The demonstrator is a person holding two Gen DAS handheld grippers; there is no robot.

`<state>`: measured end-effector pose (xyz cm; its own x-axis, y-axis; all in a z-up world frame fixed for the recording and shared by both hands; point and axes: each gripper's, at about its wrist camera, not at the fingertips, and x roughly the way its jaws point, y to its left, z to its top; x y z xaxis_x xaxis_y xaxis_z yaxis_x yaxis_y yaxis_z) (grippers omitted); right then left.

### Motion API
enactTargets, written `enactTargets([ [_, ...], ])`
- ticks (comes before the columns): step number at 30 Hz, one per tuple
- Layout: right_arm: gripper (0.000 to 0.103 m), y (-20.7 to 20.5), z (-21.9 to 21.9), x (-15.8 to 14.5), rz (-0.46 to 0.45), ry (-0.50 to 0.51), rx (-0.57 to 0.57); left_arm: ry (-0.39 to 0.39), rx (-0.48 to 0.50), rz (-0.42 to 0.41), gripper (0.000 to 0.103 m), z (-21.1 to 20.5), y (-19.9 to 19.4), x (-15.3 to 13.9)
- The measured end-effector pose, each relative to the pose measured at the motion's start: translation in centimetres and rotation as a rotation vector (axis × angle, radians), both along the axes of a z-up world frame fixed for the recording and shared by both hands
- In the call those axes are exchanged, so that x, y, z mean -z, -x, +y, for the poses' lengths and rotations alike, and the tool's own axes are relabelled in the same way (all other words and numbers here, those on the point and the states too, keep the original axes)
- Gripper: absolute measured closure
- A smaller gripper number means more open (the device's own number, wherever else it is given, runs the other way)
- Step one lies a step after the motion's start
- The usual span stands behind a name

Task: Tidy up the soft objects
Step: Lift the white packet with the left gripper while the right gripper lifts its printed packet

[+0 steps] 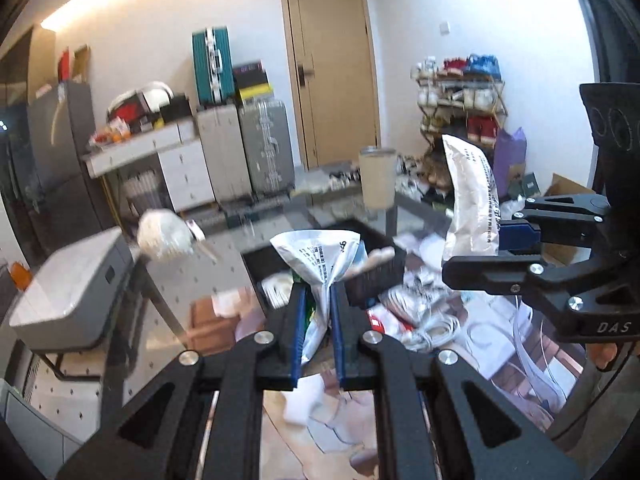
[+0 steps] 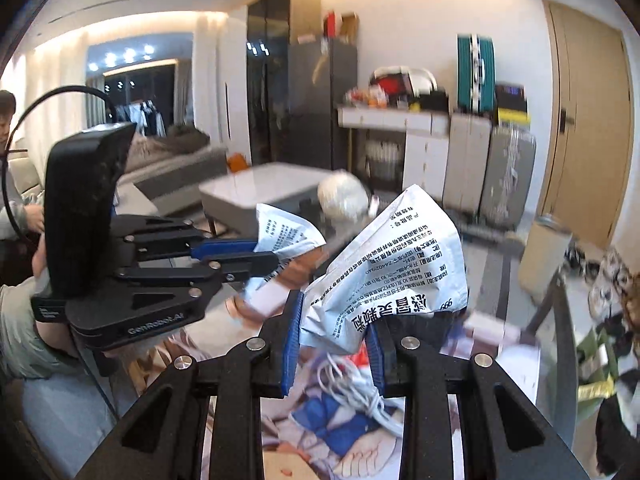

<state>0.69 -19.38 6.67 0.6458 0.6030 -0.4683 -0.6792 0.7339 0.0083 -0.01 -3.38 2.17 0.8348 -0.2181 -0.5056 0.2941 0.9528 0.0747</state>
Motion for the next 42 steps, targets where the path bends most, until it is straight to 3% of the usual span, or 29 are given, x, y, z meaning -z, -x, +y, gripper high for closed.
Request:
enactTargets([
  [4,0.074,1.9,-0.3,-0.5,-0.085,-0.052,0.011,0.010,-0.002,-0.095,0.093,0.3,1.1,-1.1],
  [11,0.074,3.5,-0.4,-0.5,-0.141,-0.090,0.050,0.030,-0.013,-0.218,0.093,0.7,2.5,-2.5],
  [25,0.074,1.8,-0.5,-1.2,-0.155,-0.133,0.069,0.090,0.003,-0.207,0.093,2.0,1.1,-3.5],
  [34,0.074,-1.8,0.9,-1.2,-0.141,-0.129,0.104,0.111,-0.038,-0.221,0.093,2.5,-4.1,-4.2],
  [42,0.074,-5.7,2.7,-0.5,-0.108,-0.104,0.155,0.185,-0.069,-0.198,0.093,2.7,-8.0,-3.6],
])
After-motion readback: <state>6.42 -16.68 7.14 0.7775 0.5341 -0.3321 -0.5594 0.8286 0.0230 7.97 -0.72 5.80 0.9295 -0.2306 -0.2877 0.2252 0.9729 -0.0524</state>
